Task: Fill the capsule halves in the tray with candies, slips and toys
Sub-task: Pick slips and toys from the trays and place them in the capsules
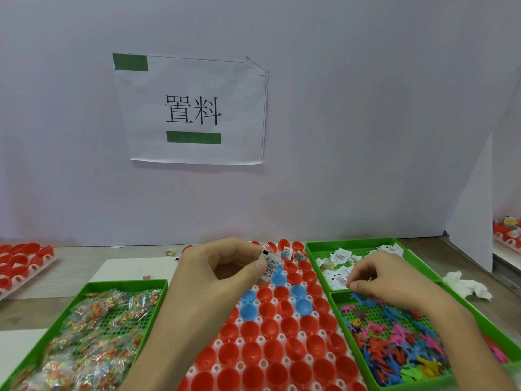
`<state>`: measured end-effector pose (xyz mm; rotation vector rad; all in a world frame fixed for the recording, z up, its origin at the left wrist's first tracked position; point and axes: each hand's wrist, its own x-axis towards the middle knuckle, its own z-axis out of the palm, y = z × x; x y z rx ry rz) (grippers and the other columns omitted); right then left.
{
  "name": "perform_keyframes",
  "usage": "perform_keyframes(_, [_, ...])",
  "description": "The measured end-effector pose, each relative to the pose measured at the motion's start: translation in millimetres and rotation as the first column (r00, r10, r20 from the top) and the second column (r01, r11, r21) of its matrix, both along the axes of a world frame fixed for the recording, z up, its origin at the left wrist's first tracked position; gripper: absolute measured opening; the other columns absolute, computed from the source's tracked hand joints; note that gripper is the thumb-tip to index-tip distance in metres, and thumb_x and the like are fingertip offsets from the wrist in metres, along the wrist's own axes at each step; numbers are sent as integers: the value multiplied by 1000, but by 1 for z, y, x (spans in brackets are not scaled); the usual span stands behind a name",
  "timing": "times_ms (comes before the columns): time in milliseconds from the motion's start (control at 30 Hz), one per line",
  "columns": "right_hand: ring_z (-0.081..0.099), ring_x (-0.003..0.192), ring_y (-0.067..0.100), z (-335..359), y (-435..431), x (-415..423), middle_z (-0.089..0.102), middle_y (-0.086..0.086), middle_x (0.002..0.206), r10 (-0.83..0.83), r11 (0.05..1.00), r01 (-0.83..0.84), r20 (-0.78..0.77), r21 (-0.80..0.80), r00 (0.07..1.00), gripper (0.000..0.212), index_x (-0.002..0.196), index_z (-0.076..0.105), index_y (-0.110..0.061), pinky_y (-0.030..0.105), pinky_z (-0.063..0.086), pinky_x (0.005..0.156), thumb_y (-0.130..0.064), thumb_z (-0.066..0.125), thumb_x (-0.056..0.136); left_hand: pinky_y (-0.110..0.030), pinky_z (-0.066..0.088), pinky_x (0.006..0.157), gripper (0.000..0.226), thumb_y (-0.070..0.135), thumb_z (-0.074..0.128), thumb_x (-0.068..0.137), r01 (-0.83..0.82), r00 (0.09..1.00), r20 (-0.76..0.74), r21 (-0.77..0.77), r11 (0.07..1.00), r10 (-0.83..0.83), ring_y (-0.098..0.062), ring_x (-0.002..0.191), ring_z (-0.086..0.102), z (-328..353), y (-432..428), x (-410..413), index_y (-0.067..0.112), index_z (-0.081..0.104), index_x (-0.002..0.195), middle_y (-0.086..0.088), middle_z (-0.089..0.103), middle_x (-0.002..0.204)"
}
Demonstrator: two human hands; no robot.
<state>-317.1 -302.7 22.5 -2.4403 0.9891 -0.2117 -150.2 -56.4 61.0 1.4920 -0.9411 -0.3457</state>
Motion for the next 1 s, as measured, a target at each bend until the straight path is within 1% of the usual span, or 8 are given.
perform_keyframes(100, [68,68,-4,10,7,0,73,-20,73,10,1000,-8,128,-14,992,15,75,76,-31,15,50,61,-21,79,85,-7,52,65,15,16,80,80,0,1000,-5,2,1000,0,-7,72,75,0,0,-1,31,78,77,9,77,76])
perform_keyframes(167, [71,67,5,20,17,1,75,-11,75,46,997,-61,273,46,961,12,75,77,-27,19,52,66,-19,81,83,-8,53,67,14,15,79,80,8,1000,-6,-3,1000,-8,-8,72,75,1,0,-2,29,78,78,8,78,76])
perform_keyframes(300, [76,78,18,47,54,6,77,3,84,190,907,-365,568,212,801,5,83,77,-25,22,57,73,-23,80,79,-7,52,66,18,10,79,81,19,1000,-6,-4,1000,-20,-7,70,74,1,-2,-7,27,77,78,8,77,74])
perform_keyframes(533, [76,81,17,69,107,16,78,0,90,339,808,-574,694,131,636,13,95,79,-20,20,58,74,-13,72,86,-12,55,71,10,18,77,83,88,994,57,36,995,-90,-6,77,75,2,-3,-12,28,79,84,9,78,79])
perform_keyframes(633, [77,74,19,71,119,19,78,3,83,307,803,-585,760,115,572,11,89,78,-15,20,59,69,-16,77,78,-11,54,70,14,41,75,72,95,995,42,-11,995,-94,-6,78,75,5,-1,-12,31,78,81,9,78,79])
perform_keyframes(767, [76,69,19,69,124,22,78,4,76,255,836,-535,776,122,576,11,80,75,-11,19,59,64,-13,81,72,-12,55,69,22,42,77,62,89,995,38,-16,996,-88,-6,78,75,7,0,-12,31,78,81,10,78,79])
perform_keyframes(867, [76,71,16,70,123,22,78,0,78,242,875,-471,741,113,627,10,80,76,-19,19,58,66,-21,82,72,-12,55,69,9,26,78,73,83,996,20,-3,997,-83,-7,77,75,7,0,-12,30,78,81,9,78,78])
perform_keyframes(1000, [75,79,11,70,121,22,78,-6,82,262,895,-435,670,102,695,9,83,77,-26,19,58,74,-18,80,81,-11,55,69,11,17,78,81,104,995,-11,29,994,-104,-7,76,75,9,2,-13,27,78,84,9,78,78])
